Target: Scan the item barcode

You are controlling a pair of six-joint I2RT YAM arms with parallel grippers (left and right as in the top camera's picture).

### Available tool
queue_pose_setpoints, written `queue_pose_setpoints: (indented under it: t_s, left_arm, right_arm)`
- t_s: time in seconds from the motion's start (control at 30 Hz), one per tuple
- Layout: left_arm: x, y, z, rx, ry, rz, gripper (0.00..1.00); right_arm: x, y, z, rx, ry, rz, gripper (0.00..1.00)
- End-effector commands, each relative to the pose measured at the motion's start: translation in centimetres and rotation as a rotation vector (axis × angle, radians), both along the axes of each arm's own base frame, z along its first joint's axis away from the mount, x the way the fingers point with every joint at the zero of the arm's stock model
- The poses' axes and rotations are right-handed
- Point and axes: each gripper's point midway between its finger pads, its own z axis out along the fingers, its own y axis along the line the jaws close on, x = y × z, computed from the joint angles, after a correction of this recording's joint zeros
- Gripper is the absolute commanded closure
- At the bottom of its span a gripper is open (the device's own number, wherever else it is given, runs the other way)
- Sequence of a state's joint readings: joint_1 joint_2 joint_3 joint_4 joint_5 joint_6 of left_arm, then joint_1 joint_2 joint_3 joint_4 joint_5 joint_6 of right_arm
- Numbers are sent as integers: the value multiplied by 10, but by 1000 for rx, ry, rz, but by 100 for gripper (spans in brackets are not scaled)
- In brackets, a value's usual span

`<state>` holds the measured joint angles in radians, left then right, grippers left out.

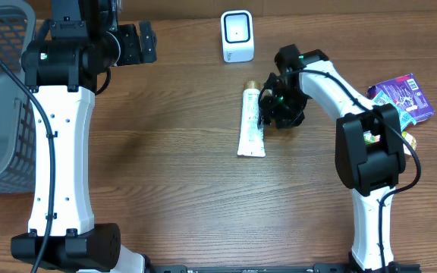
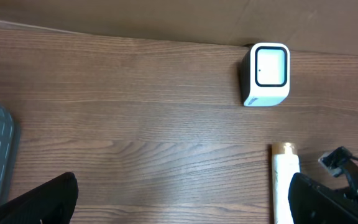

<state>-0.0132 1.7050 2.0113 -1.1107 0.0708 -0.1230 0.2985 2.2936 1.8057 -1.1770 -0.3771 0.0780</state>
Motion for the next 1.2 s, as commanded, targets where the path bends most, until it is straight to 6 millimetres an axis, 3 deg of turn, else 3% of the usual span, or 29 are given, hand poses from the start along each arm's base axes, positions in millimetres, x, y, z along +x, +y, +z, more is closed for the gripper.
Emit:
queue_pose_setpoints:
  t_s: [0.0,0.1,0.5,0.67,0.97,1.07,1.17]
  left_arm:
    - [2,0,2,13,-6,-13,0]
    - [2,0,2,13,-6,-14,0]
    - [2,0,2,13,-6,-14,0]
    - [2,0,2,13,-6,-13,0]
    - [2,0,2,13,-6,-14,0]
    - [2,0,2,13,-6,-14,0]
    - [2,0,2,13,-6,-14,1]
  right_arm:
    - [-1,23,0,116,8,10,39]
    - [-2,37,-1,166,-1,20,39]
    - [-3,59,-22,315,-53,38,28]
    - [2,48,-45,234,-76,-31,44]
    - [2,32,-80,174,-116,-125,96]
    - [3,24,-78,172,-101,-146,96]
    - [4,15,-62,209,-87,-157,96]
